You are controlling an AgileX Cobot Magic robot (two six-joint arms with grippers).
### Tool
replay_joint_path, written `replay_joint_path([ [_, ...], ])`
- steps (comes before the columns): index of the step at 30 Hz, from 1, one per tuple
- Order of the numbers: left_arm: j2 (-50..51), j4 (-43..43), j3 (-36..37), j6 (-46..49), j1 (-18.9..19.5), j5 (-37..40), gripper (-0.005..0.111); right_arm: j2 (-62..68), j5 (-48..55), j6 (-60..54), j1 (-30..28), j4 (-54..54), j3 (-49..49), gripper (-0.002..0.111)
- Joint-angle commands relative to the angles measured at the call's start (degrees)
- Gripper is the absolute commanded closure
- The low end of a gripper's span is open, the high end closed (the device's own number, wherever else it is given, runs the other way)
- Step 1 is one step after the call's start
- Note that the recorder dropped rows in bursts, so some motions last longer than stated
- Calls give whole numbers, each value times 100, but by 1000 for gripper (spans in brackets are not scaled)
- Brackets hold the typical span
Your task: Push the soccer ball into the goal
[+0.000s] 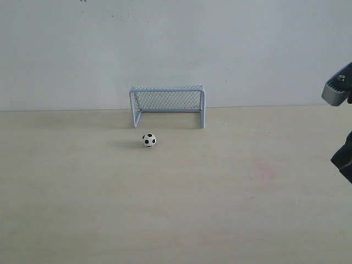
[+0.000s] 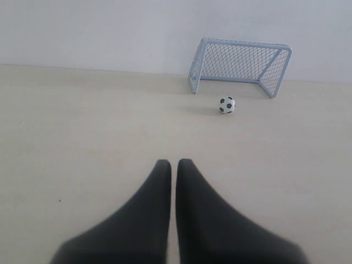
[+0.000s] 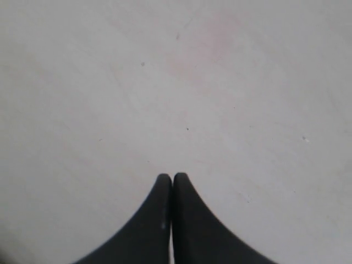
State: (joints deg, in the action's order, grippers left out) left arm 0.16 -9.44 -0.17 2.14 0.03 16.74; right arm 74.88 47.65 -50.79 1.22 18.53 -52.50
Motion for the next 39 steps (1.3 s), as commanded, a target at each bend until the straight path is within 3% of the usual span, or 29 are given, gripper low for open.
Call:
replay_joint_path([
  [1, -16, -55, 17, -46, 19, 0, 102, -827, -83, -5, -32, 3, 14, 108],
  [10, -16, -55, 17, -46, 19, 0, 102, -3180, -2566, 1019, -32, 1153, 794, 108],
  [15, -16, -55, 17, -46, 19, 0, 102, -4155, -4262, 1116, -32, 2192, 2468, 108],
  [20, -16, -55, 17, -46, 19, 0, 102, -5053, -5134, 1256, -32, 2613, 4022, 108],
  [27, -16, -55, 17, -46, 19, 0, 102, -6457, -5293, 1470, -32, 2613, 5236, 108],
  [39, -16, -55, 17, -46, 19, 0, 102, -7023, -4828, 1392, -3, 2588, 5250, 108],
])
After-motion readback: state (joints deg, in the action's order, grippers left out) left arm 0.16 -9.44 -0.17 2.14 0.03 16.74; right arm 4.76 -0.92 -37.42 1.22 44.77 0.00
